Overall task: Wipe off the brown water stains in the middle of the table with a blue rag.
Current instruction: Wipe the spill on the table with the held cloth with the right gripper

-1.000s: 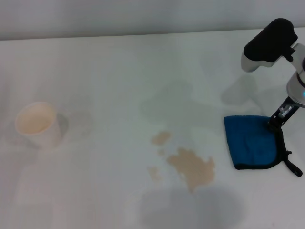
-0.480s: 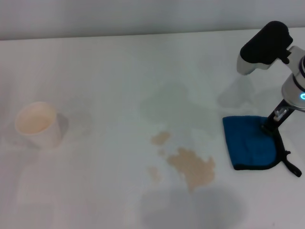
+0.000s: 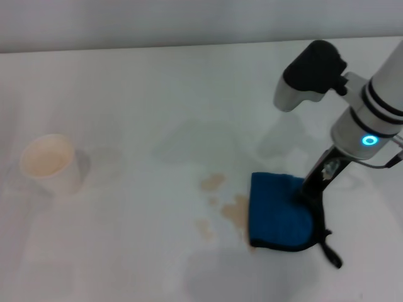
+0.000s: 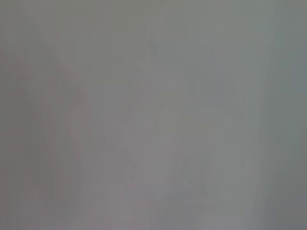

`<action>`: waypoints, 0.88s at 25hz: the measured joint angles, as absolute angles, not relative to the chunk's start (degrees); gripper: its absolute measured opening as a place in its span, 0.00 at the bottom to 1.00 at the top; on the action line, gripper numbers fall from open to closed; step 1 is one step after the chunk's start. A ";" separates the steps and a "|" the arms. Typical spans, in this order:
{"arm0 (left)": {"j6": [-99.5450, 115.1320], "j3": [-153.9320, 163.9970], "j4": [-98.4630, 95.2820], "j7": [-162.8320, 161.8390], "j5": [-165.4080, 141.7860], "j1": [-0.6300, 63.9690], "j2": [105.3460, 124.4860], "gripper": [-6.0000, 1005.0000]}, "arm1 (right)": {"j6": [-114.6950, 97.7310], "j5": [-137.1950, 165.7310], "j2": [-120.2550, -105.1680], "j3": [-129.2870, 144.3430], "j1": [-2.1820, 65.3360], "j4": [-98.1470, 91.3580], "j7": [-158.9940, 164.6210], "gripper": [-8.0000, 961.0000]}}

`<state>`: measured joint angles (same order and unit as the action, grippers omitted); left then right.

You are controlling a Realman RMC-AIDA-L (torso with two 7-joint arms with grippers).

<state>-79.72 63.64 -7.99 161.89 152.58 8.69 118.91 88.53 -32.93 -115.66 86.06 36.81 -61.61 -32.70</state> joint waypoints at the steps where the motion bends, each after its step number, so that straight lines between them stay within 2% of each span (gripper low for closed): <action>1: -79.69 63.63 -8.00 161.89 152.58 8.73 118.92 0.88 | 88.69 -33.84 -115.66 86.75 37.06 -61.62 -32.71 0.05; 22: -79.53 63.63 -8.01 161.89 152.37 9.66 118.91 0.87 | 91.38 -57.67 -116.03 104.55 42.82 -59.13 -36.89 0.06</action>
